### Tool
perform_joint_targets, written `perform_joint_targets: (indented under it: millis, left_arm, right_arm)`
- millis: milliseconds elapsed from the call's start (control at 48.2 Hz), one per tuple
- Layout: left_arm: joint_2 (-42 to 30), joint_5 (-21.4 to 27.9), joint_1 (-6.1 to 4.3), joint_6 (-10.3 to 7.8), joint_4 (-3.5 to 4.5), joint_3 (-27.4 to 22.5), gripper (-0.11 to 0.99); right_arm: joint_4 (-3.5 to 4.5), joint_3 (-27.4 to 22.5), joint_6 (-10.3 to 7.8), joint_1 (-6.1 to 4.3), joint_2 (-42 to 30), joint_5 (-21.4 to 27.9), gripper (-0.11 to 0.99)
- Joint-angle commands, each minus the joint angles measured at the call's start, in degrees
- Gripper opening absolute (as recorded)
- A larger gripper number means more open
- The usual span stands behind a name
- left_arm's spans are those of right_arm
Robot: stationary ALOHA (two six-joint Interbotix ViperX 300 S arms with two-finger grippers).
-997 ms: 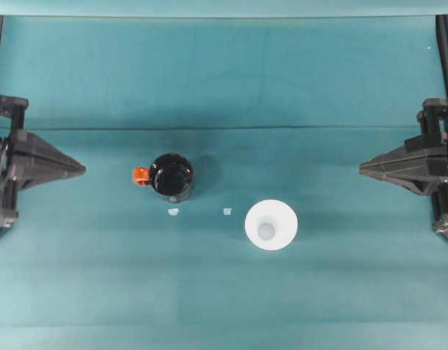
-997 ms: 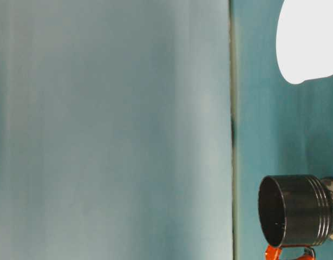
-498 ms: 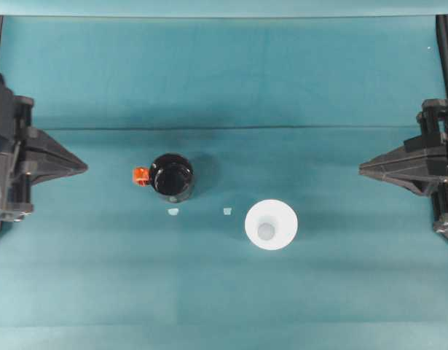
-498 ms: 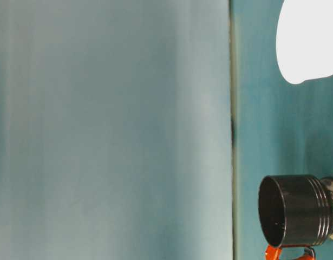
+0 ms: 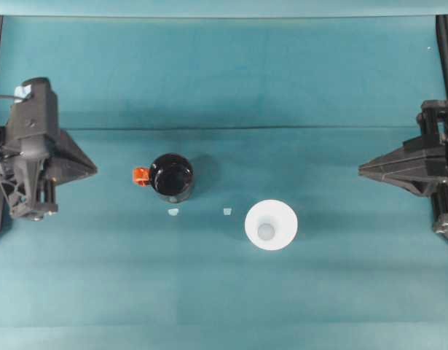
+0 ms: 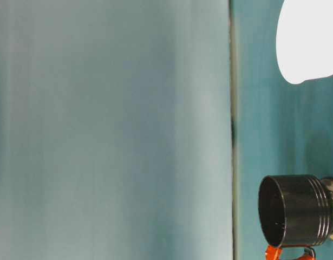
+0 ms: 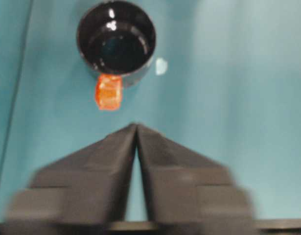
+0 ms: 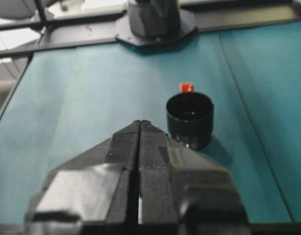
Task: Put the paper cup into the moved red handle cup holder.
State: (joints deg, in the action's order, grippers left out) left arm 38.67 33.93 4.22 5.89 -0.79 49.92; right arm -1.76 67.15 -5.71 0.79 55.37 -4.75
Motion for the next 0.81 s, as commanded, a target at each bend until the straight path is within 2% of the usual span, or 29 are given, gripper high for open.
perform_joint_targets:
  millis: [0, 42, 104, 208, 270, 311, 436, 478, 644, 789]
  left_arm:
    - [-1.05, 3.43, 0.26, -0.09, -0.18, -3.52, 0.42]
    - [-1.76, 5.36, 0.26, -0.35, -0.18, -4.75, 0.57]
    - [-2.99, 7.03, 0.18, -1.67, -0.18, -6.59, 0.75]
    - [-4.66, 7.21, 0.44, -5.54, -0.44, -9.05, 0.96]
    - [-6.15, 7.82, 0.70, -7.91, -0.35, -10.55, 0.97]
    - [-7.38, 8.53, 0.88, -8.70, -0.35, -11.43, 0.97]
    - [-12.22, 11.69, 2.29, -8.61, -0.35, -14.33, 0.99]
    - [-13.80, 12.30, 2.46, -8.70, -0.35, -15.21, 0.99]
    - [-20.21, 12.57, 2.55, -9.84, -0.44, -17.14, 0.99]
    - [-23.64, 12.04, 2.64, -10.37, -0.44, -16.52, 0.99]
  right_arm:
    - [-0.18, -1.14, -0.70, 0.18, -0.35, 0.09, -0.11]
    - [-0.18, -1.14, -0.88, 0.18, -0.35, 0.18, -0.11]
    - [-0.18, -1.14, -1.14, 0.09, -0.35, 0.18, -0.11]
    - [-0.18, -1.14, -1.85, 0.09, -0.35, 0.18, -0.11]
    - [-0.18, -1.14, -2.29, 0.09, -0.18, 0.18, -0.11]
    - [-0.18, -1.14, -2.55, 0.09, -0.09, 0.26, -0.11]
    - [-0.18, -1.14, -2.64, 0.09, -0.09, 0.88, -0.11]
    - [-0.18, -1.14, -2.64, 0.09, 0.00, 1.05, -0.11]
    - [-0.18, -1.14, -2.64, 0.09, 0.00, 1.14, -0.11]
    - [-0.18, -1.14, -2.64, 0.09, 0.09, 1.32, -0.11]
